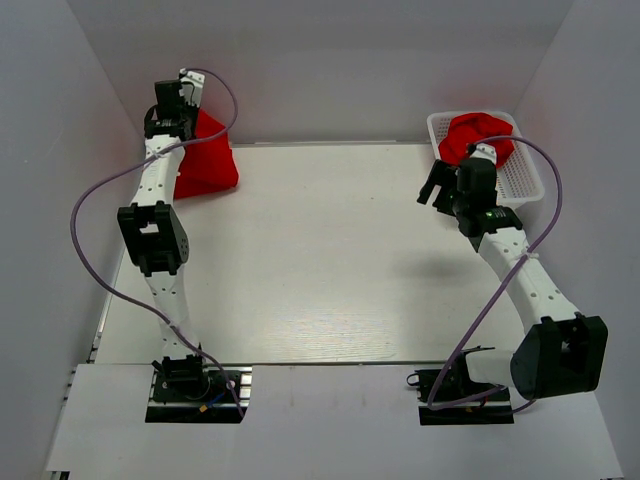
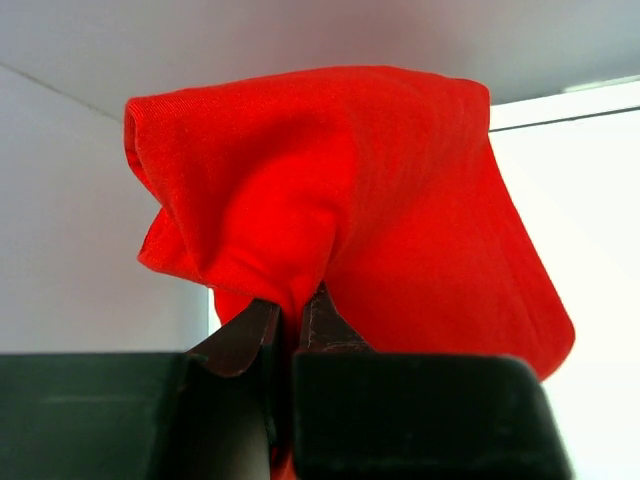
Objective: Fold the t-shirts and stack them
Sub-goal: Put the neatly folded tshirt into the corner of the board with the left arm
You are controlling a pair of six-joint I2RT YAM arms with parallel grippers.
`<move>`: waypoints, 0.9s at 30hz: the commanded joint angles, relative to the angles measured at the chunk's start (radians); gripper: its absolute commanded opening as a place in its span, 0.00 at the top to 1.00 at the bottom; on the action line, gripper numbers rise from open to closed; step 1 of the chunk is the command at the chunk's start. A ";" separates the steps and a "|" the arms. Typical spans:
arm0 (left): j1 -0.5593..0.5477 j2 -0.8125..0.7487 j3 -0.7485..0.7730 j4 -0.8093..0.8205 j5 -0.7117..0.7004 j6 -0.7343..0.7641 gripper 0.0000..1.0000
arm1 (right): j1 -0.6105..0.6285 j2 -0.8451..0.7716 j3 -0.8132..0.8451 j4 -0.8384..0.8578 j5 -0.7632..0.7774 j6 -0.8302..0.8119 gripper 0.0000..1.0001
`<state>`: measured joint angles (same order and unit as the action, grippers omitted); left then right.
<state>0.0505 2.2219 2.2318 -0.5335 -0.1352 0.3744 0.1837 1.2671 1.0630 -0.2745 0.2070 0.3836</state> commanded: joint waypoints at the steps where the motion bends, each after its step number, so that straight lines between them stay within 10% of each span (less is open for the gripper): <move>1: 0.035 0.015 0.020 0.055 0.022 -0.011 1.00 | 0.002 0.026 0.067 0.008 0.002 0.012 0.10; 14: 0.124 0.137 0.000 0.110 -0.027 -0.054 1.00 | 0.005 0.127 0.132 -0.002 -0.054 0.018 0.10; 15: 0.124 0.146 0.000 0.098 -0.052 -0.054 0.92 | 0.003 0.132 0.132 -0.002 -0.055 0.020 0.10; 18: 0.134 0.157 0.000 0.098 -0.101 -0.054 0.02 | 0.003 0.143 0.135 -0.002 -0.063 0.026 0.10; 27: 0.134 0.122 0.032 0.084 -0.261 -0.143 0.00 | 0.005 0.140 0.130 -0.005 -0.118 0.008 0.10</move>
<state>0.1860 2.4222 2.2322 -0.4549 -0.3378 0.2806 0.1848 1.4143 1.1542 -0.2901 0.1230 0.3962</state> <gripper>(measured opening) 0.992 0.904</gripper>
